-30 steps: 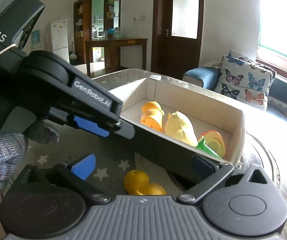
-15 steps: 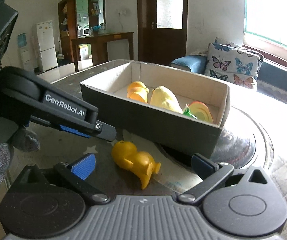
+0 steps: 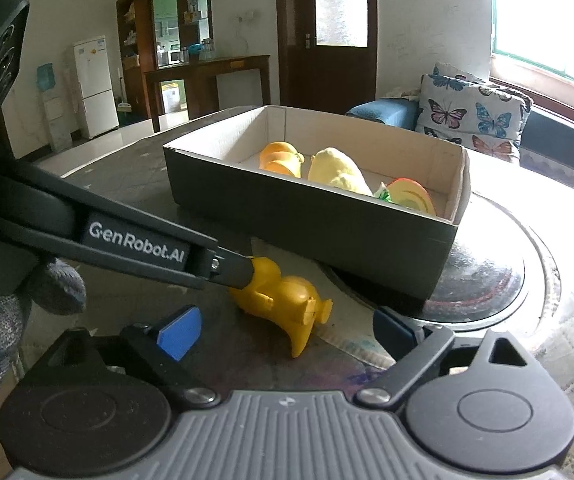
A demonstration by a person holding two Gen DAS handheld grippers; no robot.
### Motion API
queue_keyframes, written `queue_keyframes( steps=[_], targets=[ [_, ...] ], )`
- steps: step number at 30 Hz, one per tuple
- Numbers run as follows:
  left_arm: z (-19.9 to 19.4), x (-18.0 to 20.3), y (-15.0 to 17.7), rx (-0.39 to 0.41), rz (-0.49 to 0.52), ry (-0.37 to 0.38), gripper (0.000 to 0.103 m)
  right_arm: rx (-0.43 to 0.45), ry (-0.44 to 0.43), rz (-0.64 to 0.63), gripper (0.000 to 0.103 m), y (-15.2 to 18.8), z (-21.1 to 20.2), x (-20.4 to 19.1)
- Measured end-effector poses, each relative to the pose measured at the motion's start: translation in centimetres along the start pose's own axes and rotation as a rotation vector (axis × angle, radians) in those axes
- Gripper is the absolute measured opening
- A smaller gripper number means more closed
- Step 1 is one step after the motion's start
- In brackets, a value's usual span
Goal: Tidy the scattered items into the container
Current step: 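Grasp the yellow rubber duck with the right tool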
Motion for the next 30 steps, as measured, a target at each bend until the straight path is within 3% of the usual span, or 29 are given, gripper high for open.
queue_keyframes(
  steps=[13,30],
  targets=[
    [1.1,-0.9,-0.5,-0.045,-0.068,0.053,0.042,-0.004,-0.04,0.007,0.081,-0.2,1.7,0.3],
    [1.2,-2.5,-1.2,-0.092,-0.163,0.133,0.042,-0.02,-0.089,-0.071,0.063,-0.1,0.1,-2.0]
  ],
)
Point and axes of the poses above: each gripper's, at about its wrist camera, not at the fingertips, and z roughly the way its jaws point, x to its right, y to its underside, the point moved 6 cm from there along z, roughly the way its jaws point, and after that the axes turned 15 degrees about -z, right-handed, at the moved point
